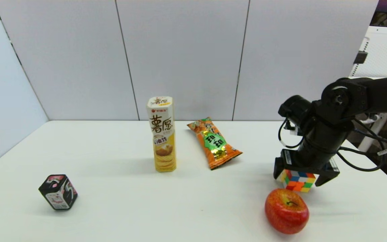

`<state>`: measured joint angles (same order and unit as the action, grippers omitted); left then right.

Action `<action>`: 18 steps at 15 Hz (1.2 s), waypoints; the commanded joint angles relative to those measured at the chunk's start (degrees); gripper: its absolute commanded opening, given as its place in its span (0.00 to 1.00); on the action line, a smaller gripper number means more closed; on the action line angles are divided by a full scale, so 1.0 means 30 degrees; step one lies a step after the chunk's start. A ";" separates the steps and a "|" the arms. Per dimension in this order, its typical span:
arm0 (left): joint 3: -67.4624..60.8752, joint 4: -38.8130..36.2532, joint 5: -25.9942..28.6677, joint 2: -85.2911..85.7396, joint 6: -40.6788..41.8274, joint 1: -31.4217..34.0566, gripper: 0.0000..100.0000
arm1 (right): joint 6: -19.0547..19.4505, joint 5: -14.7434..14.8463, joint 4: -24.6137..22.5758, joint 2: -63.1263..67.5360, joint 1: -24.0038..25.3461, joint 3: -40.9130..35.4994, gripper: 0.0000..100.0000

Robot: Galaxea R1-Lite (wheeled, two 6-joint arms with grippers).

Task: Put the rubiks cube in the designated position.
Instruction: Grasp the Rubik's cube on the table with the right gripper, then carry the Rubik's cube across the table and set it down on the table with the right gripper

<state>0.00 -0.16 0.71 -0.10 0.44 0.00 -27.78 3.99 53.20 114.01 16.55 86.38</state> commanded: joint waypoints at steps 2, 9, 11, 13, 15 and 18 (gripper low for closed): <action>0.0000 -0.0006 -0.0001 0.0003 0.0000 0.0000 1.00 | -0.0056 -0.0215 0.0138 -0.0151 -0.0098 0.0034 0.00; 0.0000 -0.0006 -0.0001 0.0003 0.0000 0.0000 1.00 | 0.0003 -0.1007 0.0109 -0.1674 0.0839 0.1089 0.00; 0.0000 -0.0006 -0.0001 0.0003 0.0000 0.0000 1.00 | 0.0003 -0.0860 0.0079 -0.2319 0.1923 0.1997 0.00; 0.0000 -0.0006 -0.0001 0.0003 0.0000 0.0000 1.00 | 0.0003 -0.0626 0.0079 -0.2494 0.3505 0.3696 0.00; 0.0000 -0.0006 -0.0001 0.0003 0.0000 0.0000 1.00 | 0.0032 -0.0567 0.0079 -0.2553 0.5292 0.4546 0.00; 0.0000 -0.0006 -0.0001 0.0003 0.0000 0.0000 1.00 | 0.0149 -0.0538 0.0079 -0.2289 0.8515 0.5571 0.00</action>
<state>0.00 -0.13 0.68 -0.10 0.41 0.00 -27.39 2.28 53.20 106.89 35.11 100.27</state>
